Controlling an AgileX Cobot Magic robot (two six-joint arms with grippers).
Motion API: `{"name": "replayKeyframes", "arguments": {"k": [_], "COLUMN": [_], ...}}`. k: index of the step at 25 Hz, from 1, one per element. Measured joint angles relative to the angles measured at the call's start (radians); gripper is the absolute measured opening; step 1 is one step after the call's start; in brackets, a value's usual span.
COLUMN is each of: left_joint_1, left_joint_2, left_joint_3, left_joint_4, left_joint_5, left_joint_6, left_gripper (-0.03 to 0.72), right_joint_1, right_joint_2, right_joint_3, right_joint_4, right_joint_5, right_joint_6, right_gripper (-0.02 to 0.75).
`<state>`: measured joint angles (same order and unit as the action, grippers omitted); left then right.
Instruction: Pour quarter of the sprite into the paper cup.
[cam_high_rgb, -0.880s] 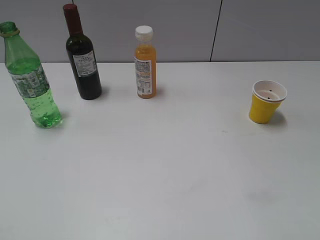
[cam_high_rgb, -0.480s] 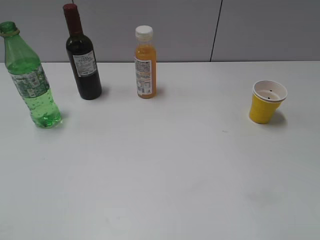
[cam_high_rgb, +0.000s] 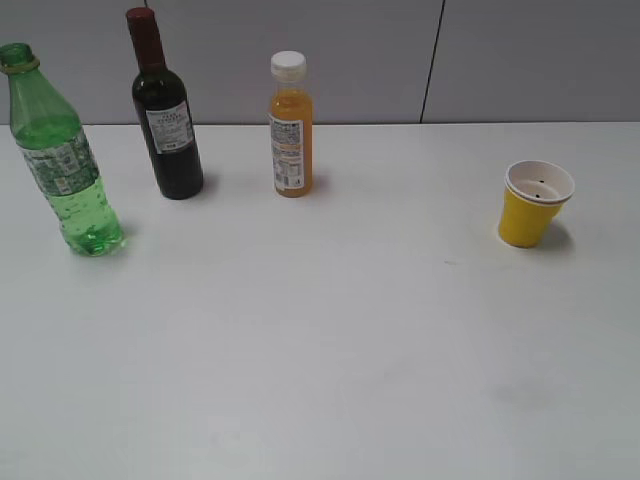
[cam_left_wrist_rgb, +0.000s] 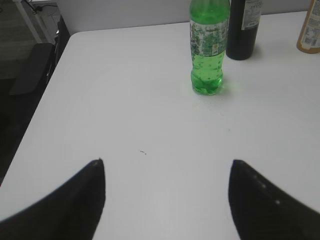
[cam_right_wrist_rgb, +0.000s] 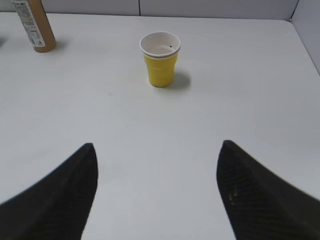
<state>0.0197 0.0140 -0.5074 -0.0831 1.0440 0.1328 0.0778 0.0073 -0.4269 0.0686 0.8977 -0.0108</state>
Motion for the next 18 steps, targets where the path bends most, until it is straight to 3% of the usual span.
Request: {"name": "replayKeyframes", "arguments": {"k": [10,18], "left_joint_1": [0.0,0.0], "left_joint_2": [0.0,0.0], "left_joint_3": [0.0,0.0], "left_joint_4": [0.0,0.0], "left_joint_5": [0.0,0.0], "left_joint_6": [0.0,0.0], "left_gripper": [0.583,0.583], "right_joint_1": [0.0,0.0], "right_joint_2": [0.218,0.5], "right_joint_3": [0.013,0.073], "right_joint_4": [0.0,0.0], "right_joint_5": [-0.289,-0.695], "right_joint_6": [-0.031,-0.039], "right_gripper": [0.563,0.563]}}
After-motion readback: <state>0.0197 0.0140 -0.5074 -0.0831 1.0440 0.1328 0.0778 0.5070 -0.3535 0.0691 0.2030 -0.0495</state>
